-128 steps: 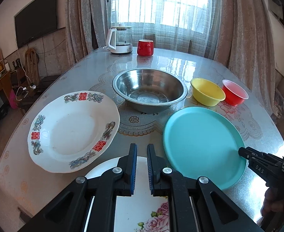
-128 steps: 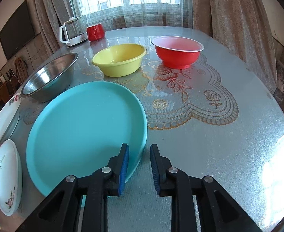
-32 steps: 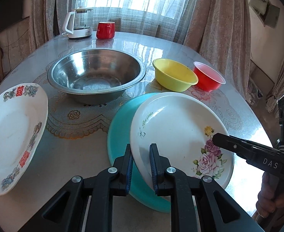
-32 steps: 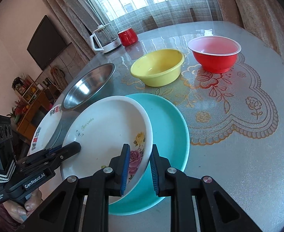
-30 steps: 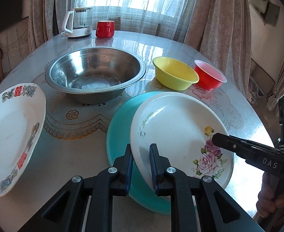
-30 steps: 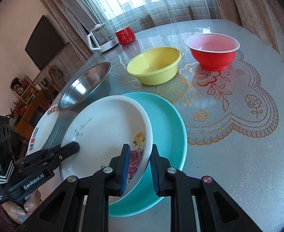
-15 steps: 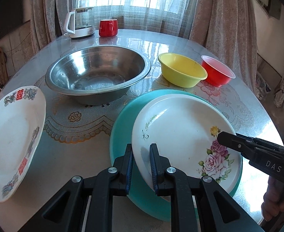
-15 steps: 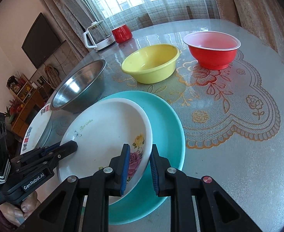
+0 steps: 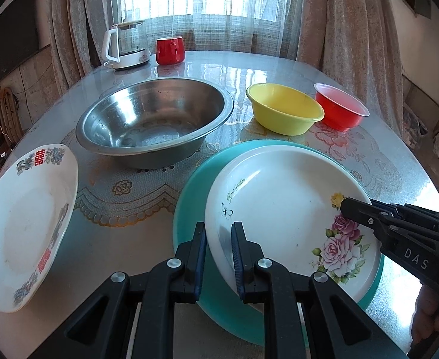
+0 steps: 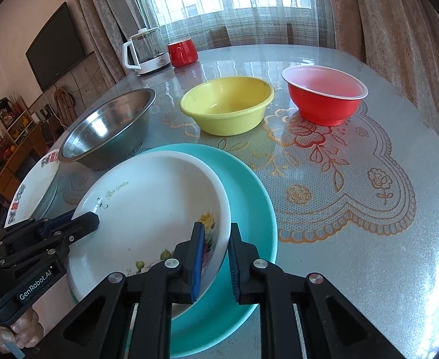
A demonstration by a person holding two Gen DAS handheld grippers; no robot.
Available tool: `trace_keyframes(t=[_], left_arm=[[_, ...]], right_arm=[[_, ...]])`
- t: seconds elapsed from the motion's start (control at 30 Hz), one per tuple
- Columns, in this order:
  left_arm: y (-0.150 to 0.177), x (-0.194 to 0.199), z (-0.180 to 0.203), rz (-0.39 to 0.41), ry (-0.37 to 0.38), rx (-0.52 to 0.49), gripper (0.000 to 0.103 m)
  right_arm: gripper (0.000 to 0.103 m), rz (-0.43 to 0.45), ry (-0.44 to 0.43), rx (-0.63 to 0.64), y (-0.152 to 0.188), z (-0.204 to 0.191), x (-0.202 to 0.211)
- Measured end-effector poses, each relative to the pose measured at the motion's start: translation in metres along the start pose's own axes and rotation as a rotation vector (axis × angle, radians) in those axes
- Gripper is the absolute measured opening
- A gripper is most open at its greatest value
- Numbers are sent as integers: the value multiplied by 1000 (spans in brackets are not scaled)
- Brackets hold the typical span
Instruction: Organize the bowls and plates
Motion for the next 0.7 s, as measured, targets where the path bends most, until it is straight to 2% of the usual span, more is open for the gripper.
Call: trace_keyframes(t=[0.27, 0.57, 0.7], left_arm=[[1, 2, 0, 8, -23, 23, 19], [5, 10, 2, 32, -43, 39, 20], [7, 15, 2, 47, -46, 40, 20]], right_arm=[[17, -13, -15, -27, 2, 0, 0], [22, 1, 7, 1, 6, -5, 3], [28, 5, 20, 15, 6, -5, 4]])
Point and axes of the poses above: each gripper's, at about its wrist camera, not at the fingertips, and x roughly against the way its jaws point, z to its right, y to its underside, the point moved 1 cm from there along -x, roughly the way its jaws point, and after that the axes turned 8 degrees about y, right-handed, at the moved point
